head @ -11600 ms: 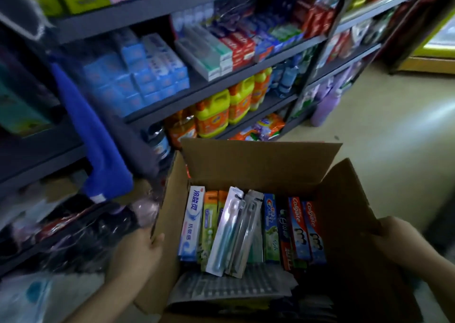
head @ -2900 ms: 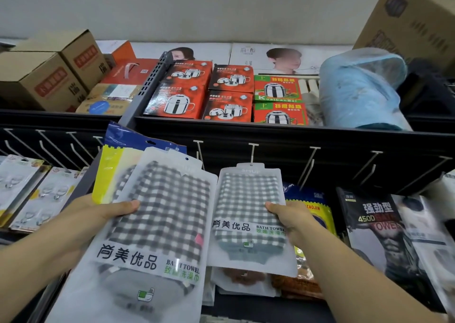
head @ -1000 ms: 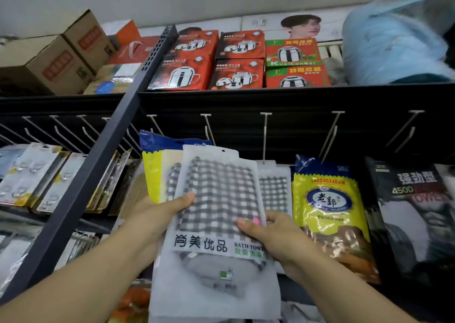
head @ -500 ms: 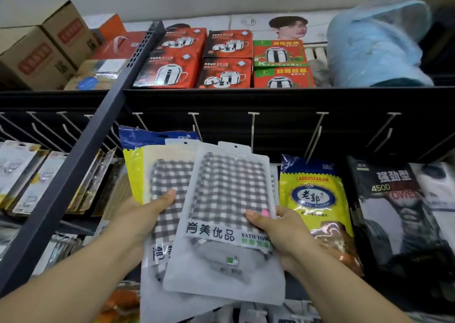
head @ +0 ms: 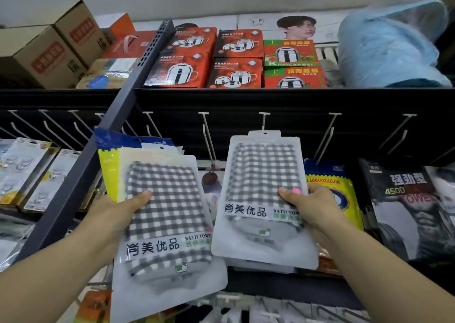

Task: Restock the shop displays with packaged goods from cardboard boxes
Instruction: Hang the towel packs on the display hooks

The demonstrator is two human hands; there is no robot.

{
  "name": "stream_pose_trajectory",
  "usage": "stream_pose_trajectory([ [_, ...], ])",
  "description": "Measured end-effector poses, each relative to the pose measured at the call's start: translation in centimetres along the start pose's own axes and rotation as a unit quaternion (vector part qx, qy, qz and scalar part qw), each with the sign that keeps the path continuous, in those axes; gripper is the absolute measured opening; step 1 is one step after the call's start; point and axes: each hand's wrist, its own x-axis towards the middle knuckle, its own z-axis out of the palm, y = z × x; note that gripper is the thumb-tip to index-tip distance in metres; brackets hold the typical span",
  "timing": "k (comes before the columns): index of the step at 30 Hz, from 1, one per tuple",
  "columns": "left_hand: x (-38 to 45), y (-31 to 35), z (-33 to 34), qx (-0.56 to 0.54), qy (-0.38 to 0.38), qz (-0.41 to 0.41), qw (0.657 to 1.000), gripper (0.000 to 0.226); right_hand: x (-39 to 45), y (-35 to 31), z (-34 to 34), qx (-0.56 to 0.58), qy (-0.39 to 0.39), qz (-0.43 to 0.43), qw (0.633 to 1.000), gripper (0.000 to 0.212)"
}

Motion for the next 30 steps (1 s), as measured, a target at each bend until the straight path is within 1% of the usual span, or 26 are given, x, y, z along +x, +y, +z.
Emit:
stream_pose_trajectory([
  [3,-0.1,0.3,-0.5,0.005,-0.004,0.015,1.000,0.025,0.5,-1.2,0.3,-0.019,0.000,-0.021,1.000,0.017],
  [6,-0.2,0.5,-1.0,0.003,-0.004,0.018,1.000,0.015,0.9,-2.0,0.8,-0.022,0.000,-0.023,1.000,0.019],
  [8,-0.4,0.7,-1.2,0.004,-0.005,0.018,1.000,0.017,1.2,-2.3,1.1,-0.029,0.002,-0.010,1.000,0.022],
  [12,-0.5,1.1,-1.6,0.002,-0.010,0.020,1.000,0.029,1.3,-2.6,1.5,-0.028,-0.001,0.015,1.000,0.027],
  [16,-0.6,1.4,-2.0,0.001,-0.019,0.025,0.999,0.020,1.1,-2.7,1.4,-0.022,0.003,0.027,0.999,0.025],
  [22,-1.0,1.5,-2.3,0.000,-0.021,0.024,0.999,0.019,1.1,-2.5,0.9,-0.044,0.013,0.047,0.998,0.036],
  [30,-1.6,2.1,-1.9,0.012,-0.024,0.032,0.999,0.016,2.0,-0.8,0.8,-0.093,0.016,0.046,0.994,0.031],
])
